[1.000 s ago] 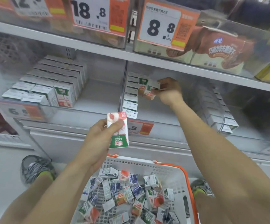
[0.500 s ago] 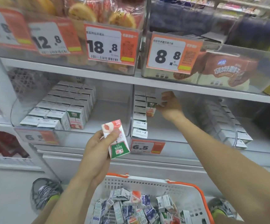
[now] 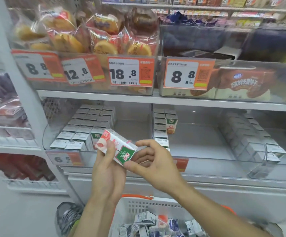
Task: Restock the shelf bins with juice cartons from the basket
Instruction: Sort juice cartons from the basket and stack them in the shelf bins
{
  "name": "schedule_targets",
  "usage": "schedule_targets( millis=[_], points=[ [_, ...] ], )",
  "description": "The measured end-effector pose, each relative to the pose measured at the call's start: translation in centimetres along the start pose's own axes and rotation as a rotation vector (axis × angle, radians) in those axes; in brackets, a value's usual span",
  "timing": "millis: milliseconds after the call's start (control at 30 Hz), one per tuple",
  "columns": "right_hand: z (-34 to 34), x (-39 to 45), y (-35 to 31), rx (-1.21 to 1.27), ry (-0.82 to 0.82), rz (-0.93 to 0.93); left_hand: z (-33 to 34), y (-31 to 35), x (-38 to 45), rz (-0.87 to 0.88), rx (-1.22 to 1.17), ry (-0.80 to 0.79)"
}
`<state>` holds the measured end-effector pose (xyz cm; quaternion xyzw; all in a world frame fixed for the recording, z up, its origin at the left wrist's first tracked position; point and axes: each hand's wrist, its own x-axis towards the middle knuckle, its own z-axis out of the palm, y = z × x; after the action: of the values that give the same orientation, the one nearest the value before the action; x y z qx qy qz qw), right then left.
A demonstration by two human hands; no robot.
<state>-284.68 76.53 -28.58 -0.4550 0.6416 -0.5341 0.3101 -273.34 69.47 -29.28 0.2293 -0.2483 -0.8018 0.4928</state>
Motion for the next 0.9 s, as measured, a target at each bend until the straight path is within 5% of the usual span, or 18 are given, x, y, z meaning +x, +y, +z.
schedule_targets(
  millis=[300, 467, 600, 733, 900],
  points=[
    [4.6, 3.0, -1.5, 0.181, 0.148, -0.114, -2.9, 4.4, 1.3, 0.127, 0.065, -0.125],
    [4.4, 6.4, -1.3, -0.068, 0.207, -0.243, -6.6, 6.2, 2.6, 0.512, 0.904, 0.271],
    [5.5, 10.5, -0.9, -0.462, 0.042, -0.293, -10.2, 6.3, 4.6, 0.752, 1.447, 0.190],
    [8.4, 13.2, 0.8, -0.738, -0.091, -0.310, -12.0, 5.7, 5.8, 0.769, 1.584, 0.173],
    [11.1, 14.9, 1.2, -0.774, -0.128, -0.241, -12.3, 5.2, 5.9, 0.818, 1.605, 0.190]
  ],
)
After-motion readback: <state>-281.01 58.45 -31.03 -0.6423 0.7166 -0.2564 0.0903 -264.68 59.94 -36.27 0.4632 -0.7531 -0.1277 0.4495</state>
